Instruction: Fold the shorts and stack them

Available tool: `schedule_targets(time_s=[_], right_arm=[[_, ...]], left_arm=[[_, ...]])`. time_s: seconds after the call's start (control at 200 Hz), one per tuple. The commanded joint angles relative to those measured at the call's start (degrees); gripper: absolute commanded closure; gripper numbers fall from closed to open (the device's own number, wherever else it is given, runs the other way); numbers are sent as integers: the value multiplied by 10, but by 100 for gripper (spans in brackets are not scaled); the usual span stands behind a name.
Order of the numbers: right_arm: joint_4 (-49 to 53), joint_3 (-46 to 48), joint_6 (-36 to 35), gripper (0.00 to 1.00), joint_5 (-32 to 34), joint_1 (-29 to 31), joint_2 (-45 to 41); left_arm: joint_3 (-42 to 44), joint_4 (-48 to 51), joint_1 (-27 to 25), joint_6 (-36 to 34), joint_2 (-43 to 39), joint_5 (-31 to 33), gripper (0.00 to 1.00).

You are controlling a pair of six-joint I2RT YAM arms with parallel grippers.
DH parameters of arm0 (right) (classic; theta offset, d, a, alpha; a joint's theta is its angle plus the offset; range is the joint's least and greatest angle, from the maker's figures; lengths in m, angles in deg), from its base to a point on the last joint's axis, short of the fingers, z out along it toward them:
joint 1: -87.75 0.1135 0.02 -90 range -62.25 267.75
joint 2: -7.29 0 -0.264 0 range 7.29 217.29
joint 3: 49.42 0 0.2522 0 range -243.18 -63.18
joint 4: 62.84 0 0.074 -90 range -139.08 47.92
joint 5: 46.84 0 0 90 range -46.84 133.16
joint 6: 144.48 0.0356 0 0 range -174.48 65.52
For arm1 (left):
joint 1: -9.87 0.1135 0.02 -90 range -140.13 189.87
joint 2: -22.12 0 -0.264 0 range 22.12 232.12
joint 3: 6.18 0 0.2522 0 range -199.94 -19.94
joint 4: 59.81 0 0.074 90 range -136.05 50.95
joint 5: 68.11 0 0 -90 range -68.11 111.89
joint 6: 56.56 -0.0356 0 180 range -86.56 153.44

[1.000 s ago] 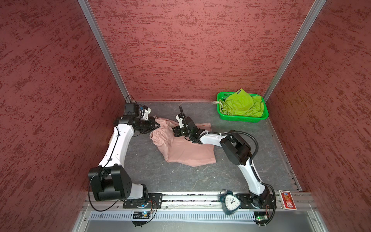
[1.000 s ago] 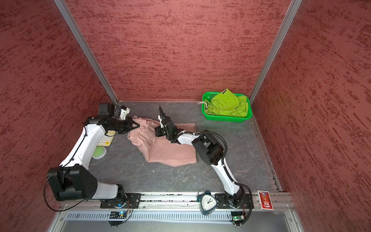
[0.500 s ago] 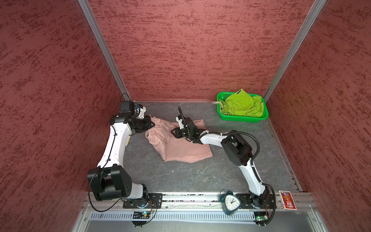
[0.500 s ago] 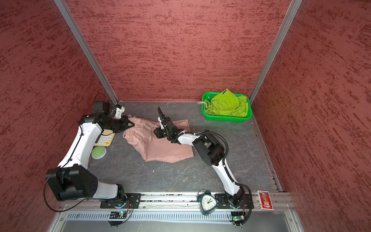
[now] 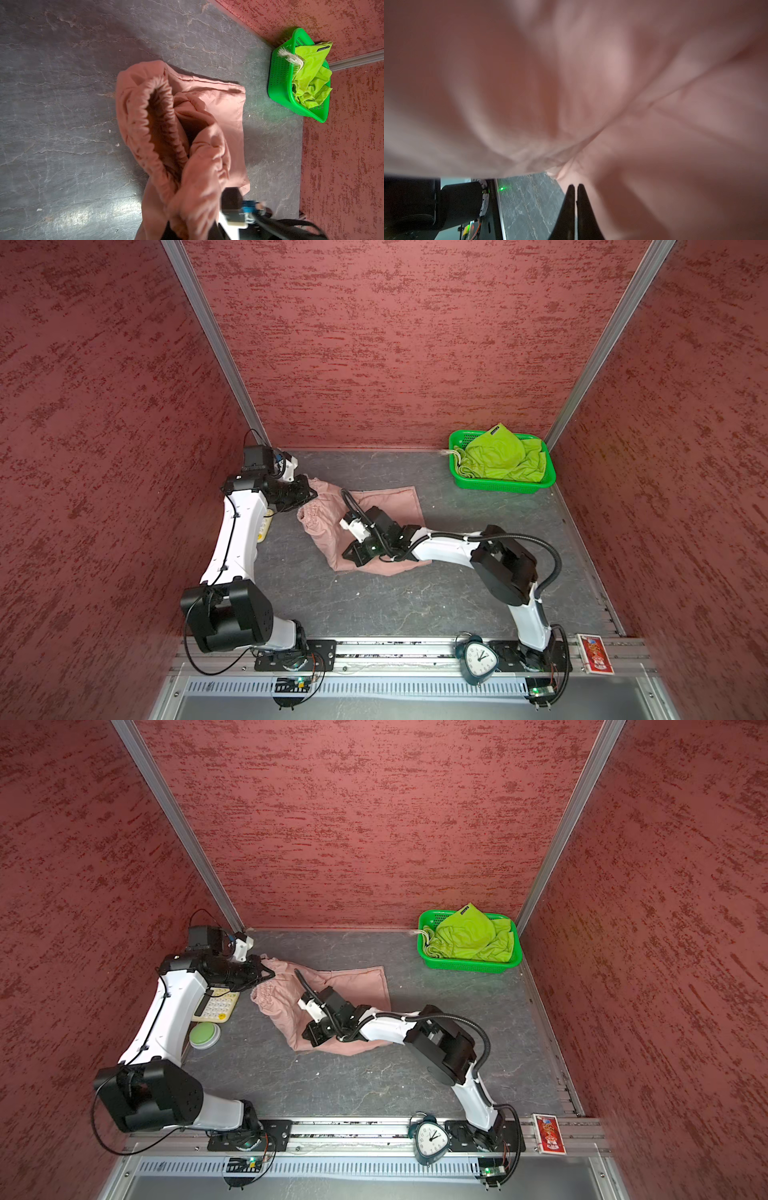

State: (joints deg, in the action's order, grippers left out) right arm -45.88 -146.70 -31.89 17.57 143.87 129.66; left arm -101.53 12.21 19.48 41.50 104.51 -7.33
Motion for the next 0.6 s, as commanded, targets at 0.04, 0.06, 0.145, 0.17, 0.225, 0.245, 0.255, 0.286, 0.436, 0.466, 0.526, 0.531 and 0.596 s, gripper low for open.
schedule_targets(time_s=[0.04, 0.06, 0.145, 0.17, 0.225, 0.245, 0.255, 0.286, 0.436, 0.466, 0.526, 0.531, 0.596], right_arm=[[50, -39, 13, 94, -7, -4, 43], [52, -44, 13, 94, -7, -2, 50], [55, -77, 13, 95, -14, 9, 80], [53, -87, 14, 95, -16, 11, 87], [46, -103, 20, 95, -18, 15, 98], [41, -106, 23, 95, -20, 16, 98], [37, -106, 23, 95, -21, 16, 98], [27, -106, 25, 95, -22, 17, 93], [-6, -62, 24, 75, 12, 12, 23], [-9, -44, 22, 71, 24, 8, 2], [-20, 1, 27, 61, 40, -8, -43], [-21, 7, 27, 60, 41, -9, -47], [-25, 69, 31, 52, 64, -35, -96]], left_arm=[[-32, 17, -1, -15, 1, 6, 99], [-33, 18, -2, -15, 1, 7, 99], [-33, 14, -2, -13, 2, 3, 99], [-33, 13, -2, -11, 2, 2, 99], [-32, 10, -3, -9, 2, 0, 99], [-31, 9, -3, -9, 3, -1, 99], [-31, 9, -4, -8, 3, -1, 99], [-32, 8, -4, -9, 4, -1, 99], [-35, 11, -5, -14, 14, -1, 98], [-37, 13, -6, -16, 17, -1, 98], [-41, 19, -11, -19, 24, 7, 98], [-41, 20, -11, -20, 24, 7, 98], [-49, 28, -21, -24, 34, 26, 98]])
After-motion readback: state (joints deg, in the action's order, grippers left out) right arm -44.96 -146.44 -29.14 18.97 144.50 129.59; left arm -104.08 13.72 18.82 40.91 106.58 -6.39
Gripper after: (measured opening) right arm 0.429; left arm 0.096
